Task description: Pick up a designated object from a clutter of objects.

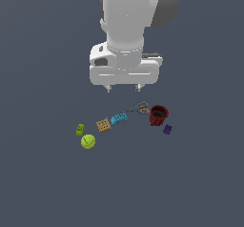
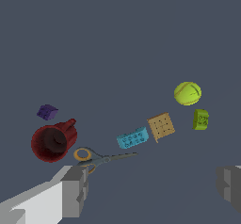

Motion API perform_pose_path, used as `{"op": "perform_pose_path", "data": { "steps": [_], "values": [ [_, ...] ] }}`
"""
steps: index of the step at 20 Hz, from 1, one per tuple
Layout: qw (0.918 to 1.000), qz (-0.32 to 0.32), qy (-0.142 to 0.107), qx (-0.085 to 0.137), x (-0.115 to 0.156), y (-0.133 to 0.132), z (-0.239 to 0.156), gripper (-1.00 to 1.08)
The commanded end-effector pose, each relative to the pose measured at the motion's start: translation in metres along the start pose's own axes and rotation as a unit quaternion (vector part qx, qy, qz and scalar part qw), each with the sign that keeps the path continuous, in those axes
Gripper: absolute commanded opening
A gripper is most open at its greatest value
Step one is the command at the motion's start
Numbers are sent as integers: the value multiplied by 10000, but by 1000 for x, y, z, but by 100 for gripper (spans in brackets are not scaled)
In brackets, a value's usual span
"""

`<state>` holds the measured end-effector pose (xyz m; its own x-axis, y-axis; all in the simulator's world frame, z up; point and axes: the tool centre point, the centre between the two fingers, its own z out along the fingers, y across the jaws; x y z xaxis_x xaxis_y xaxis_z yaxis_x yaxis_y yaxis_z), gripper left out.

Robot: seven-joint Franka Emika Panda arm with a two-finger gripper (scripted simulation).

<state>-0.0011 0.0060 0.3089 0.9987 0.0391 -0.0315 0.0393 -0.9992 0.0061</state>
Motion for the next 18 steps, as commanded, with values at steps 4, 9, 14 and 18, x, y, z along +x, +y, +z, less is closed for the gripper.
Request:
{"op": "perform_pose_path", "data": {
  "steps": [4,9,14,18],
  "values": [
    [10000,29,29,10,1,0,-2,100],
    [9998,150,151,54,8,2,-10,100],
    [9997,156,157,57,8,2,-11,100],
    [9997,158,157,60,9,4,-8,100]
  ]
}}
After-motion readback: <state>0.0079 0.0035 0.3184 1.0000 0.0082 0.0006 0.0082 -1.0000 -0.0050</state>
